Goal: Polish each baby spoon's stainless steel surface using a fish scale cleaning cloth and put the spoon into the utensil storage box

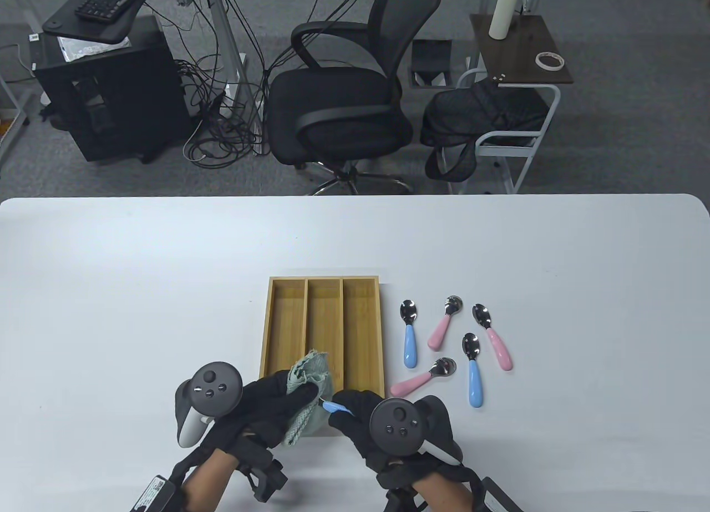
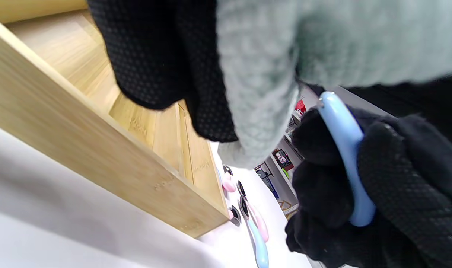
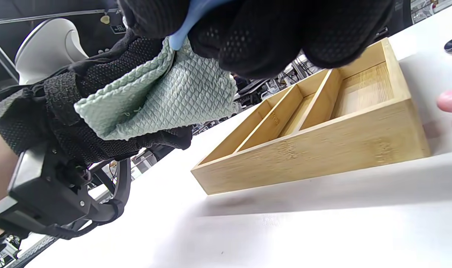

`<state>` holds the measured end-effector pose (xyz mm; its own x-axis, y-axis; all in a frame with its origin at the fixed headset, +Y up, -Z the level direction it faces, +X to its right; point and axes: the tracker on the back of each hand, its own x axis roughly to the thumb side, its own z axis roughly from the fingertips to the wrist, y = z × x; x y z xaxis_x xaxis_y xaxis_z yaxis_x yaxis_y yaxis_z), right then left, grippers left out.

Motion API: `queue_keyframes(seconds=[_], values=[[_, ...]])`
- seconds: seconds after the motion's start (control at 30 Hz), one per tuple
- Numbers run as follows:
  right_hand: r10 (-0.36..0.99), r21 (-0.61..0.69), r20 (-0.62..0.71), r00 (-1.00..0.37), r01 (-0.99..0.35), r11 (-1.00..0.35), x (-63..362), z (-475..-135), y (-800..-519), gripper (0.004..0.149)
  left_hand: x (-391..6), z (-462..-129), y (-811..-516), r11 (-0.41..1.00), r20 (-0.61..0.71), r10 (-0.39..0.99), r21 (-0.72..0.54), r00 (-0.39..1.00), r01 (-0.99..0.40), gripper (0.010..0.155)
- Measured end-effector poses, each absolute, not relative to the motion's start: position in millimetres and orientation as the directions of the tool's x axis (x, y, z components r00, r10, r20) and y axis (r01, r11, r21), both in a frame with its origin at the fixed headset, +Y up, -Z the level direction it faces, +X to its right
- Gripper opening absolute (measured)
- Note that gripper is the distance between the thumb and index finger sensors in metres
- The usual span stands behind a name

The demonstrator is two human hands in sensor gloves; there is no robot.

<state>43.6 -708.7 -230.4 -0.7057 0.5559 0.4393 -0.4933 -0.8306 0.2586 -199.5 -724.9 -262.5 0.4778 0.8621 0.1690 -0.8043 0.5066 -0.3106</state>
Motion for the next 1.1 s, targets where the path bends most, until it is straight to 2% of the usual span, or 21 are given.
queue_keyframes(seconds=[0.03,0.17,0.23,0.3,0.37,0.5,0.63,0.8,0.9,1.0,1.07,1.1], values=[[0.557,0.258,0.437,-0.706,-0.496,-0.829,44,-231,-709,0.046,-199,-263,-726,0.485,0.156,0.874,-0.324,0.459,-0.812,0.054],[0.592,0.292,0.423,-0.686,-0.516,-0.806,46,-232,-709,0.046,-200,-266,-732,0.254,0.047,0.964,-0.436,0.261,-0.863,0.05],[0.582,0.288,0.432,-0.69,-0.506,-0.813,46,-231,-709,0.046,-201,-269,-736,0.148,-0.017,0.983,-0.509,0.181,-0.848,0.049],[0.592,0.296,0.432,-0.68,-0.513,-0.806,45,-230,-709,0.046,-202,-271,-739,0.09,-0.039,0.991,-0.529,0.13,-0.844,0.051],[0.629,0.325,0.416,-0.657,-0.538,-0.778,43,-229,-710,0.045,-203,-271,-738,0.123,-0.028,0.987,-0.498,0.157,-0.858,0.053],[0.699,0.511,0.352,-0.623,-0.498,-0.701,41,-229,-711,0.046,-205,-269,-730,0.25,0.054,0.967,-0.417,0.251,-0.874,0.052],[0.643,0.519,0.372,-0.67,-0.424,-0.742,38,-229,-709,0.047,-207,-269,-730,0.282,0.067,0.958,-0.405,0.28,-0.869,0.049],[0.594,0.51,0.361,-0.72,-0.381,-0.771,48,-234,-701,0.048,-225,-272,-723,0.394,0.084,0.919,-0.264,0.386,-0.88,0.045],[0.685,0.571,0.296,-0.666,-0.451,-0.686,58,-252,-693,0.048,-243,-275,-718,0.459,0.087,0.888,-0.196,0.451,-0.867,0.046],[0.778,0.581,0.139,-0.613,-0.585,-0.565,67,-291,-681,0.048,-258,-278,-723,0.347,0.022,0.937,-0.18,0.349,-0.92,0.046],[0.75,0.498,0.021,-0.661,-0.644,-0.581,70,-319,-678,0.049,-262,-280,-728,0.236,-0.02,0.97,-0.194,0.244,-0.952,0.046],[0.704,0.424,-0.04,-0.709,-0.65,-0.631,71,-337,-680,0.05,-263,-281,-730,0.185,-0.035,0.98,-0.2,0.196,-0.962,0.046]])
